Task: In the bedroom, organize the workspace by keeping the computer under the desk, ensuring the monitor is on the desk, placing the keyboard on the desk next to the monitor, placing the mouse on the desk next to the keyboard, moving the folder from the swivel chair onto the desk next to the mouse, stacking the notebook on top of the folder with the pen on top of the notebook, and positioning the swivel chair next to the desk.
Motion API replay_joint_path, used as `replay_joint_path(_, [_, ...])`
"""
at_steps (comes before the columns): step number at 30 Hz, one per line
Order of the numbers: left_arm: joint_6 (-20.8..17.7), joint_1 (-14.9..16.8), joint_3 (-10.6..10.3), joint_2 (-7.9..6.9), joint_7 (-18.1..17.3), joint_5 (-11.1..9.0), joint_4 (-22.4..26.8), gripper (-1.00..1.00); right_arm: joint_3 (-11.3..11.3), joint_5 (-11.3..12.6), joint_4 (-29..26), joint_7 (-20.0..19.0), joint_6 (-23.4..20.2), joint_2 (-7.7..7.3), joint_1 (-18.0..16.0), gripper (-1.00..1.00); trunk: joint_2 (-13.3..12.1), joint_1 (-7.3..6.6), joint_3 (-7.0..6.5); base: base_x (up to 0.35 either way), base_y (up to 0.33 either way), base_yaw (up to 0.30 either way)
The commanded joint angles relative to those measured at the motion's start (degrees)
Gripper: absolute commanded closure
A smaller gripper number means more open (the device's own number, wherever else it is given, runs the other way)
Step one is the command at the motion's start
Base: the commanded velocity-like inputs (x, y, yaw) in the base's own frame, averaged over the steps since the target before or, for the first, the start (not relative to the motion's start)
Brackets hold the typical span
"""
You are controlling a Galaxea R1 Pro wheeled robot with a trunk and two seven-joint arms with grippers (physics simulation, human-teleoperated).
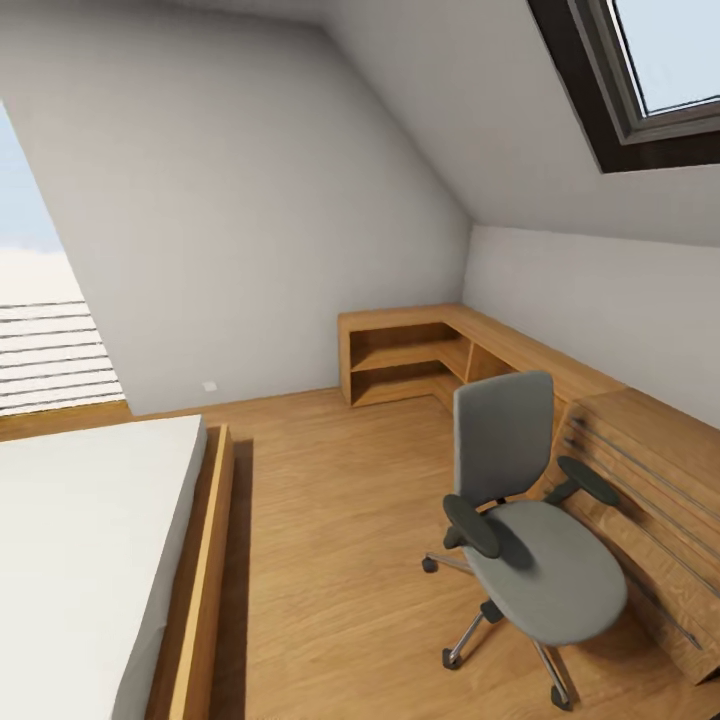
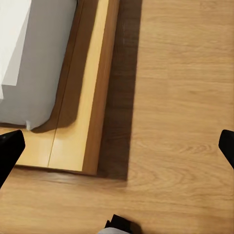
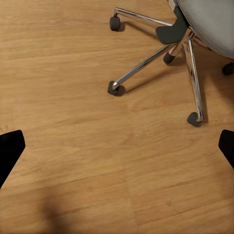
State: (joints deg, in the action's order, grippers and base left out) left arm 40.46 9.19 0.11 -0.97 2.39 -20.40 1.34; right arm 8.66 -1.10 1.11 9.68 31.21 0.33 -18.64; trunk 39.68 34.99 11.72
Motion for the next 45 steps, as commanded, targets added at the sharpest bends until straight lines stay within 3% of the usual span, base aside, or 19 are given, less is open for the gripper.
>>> replay_joint_path(1, [0.15, 0.04, -0.02, 0.00, 0.25, 0.19, -0.02, -1.00, 0.47, -0.13, 0.12, 0.54, 0.15, 0.02, -0.07, -1.00, 0.07, 0.01, 0.08, 0.000, 0.000, 0.009])
replay_joint_path(41, [0.15, 0.04, -0.02, 0.02, 0.20, 0.23, -0.02, -1.00, 0.48, -0.07, 0.12, 0.60, 0.34, 0.21, -0.06, -1.00, 0.07, 0.01, -1.60, 0.000, 0.000, 0.192])
replay_joint_path(45, [0.15, 0.04, 0.02, 1.01, 0.19, 0.25, -0.02, -1.00, 0.48, -0.07, 0.12, 0.60, 0.34, 0.20, -0.07, -1.00, 0.07, 0.01, -1.62, 0.000, 0.000, 0.043])
